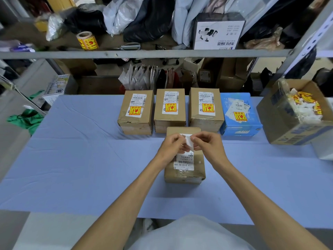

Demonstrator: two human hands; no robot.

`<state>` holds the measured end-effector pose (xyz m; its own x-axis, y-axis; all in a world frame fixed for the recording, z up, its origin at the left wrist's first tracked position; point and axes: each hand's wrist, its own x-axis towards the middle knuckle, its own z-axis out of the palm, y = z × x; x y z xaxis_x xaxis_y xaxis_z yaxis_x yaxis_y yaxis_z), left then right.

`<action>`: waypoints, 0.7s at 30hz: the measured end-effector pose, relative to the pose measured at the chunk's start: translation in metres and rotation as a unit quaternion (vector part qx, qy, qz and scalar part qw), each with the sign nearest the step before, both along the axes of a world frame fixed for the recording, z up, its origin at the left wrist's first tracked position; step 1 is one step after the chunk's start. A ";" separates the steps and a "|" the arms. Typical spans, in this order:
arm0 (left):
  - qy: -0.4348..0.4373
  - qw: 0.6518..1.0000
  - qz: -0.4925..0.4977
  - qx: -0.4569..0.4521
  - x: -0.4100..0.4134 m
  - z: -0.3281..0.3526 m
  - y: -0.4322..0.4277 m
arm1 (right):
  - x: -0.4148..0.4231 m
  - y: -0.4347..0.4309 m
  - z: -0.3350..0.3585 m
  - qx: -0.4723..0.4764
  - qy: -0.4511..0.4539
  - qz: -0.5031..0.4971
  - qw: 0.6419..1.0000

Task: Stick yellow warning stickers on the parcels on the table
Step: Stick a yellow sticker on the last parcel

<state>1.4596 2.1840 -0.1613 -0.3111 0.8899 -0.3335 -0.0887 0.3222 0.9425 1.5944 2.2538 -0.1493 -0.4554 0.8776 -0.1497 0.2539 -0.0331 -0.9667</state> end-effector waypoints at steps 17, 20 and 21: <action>-0.035 0.999 -0.012 -0.025 0.000 0.001 0.001 | 0.004 -0.004 0.005 -0.013 0.029 0.011 0.999; -0.008 0.999 -0.038 -0.026 0.002 0.006 0.004 | 0.004 -0.005 0.006 -0.009 0.030 0.018 0.999; 0.009 0.999 -0.042 -0.026 0.003 0.006 0.005 | 0.005 -0.004 0.006 -0.008 0.032 0.019 0.999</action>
